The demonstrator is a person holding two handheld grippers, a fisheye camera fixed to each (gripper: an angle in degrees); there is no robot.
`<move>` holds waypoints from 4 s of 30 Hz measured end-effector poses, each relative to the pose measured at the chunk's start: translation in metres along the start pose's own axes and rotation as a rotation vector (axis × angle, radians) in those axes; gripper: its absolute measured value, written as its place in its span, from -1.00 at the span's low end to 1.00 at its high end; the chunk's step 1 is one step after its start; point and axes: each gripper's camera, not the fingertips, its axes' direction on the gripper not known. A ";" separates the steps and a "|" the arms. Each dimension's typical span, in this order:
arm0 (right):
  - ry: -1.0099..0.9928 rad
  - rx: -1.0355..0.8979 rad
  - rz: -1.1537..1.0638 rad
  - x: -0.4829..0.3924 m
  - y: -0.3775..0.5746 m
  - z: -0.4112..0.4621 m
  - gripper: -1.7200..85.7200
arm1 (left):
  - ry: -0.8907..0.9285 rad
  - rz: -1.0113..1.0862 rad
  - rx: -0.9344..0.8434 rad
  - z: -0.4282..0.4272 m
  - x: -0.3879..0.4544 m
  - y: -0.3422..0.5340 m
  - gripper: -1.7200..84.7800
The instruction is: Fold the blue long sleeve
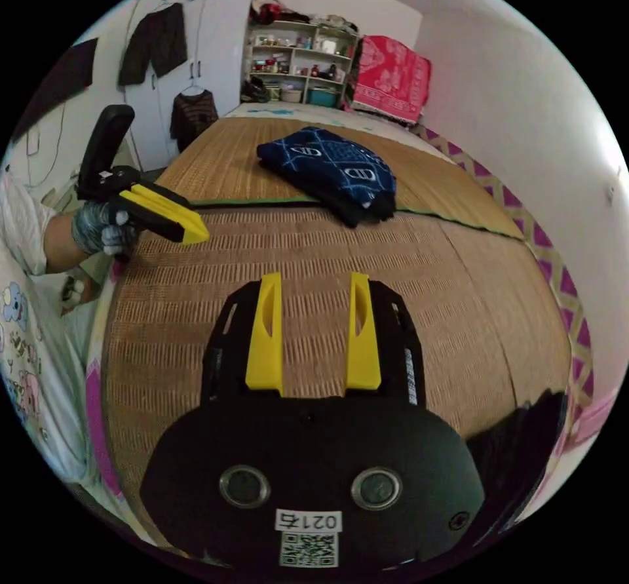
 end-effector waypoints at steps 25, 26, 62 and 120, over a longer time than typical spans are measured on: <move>-0.179 0.209 -0.004 -0.038 -0.230 0.101 -0.92 | -0.046 -0.126 0.023 -0.160 -0.082 0.044 -0.98; -0.149 0.209 -0.021 -0.035 -0.215 0.080 -0.92 | -0.039 -0.129 0.026 -0.162 -0.081 0.042 -0.98; 0.061 -0.192 0.121 -0.213 0.037 -0.008 -0.88 | 0.070 -0.204 -0.003 -0.234 -0.041 0.053 -0.98; -0.462 0.418 0.565 -0.016 0.485 -0.427 -0.97 | 0.673 0.485 0.091 -0.264 0.037 -0.037 -0.98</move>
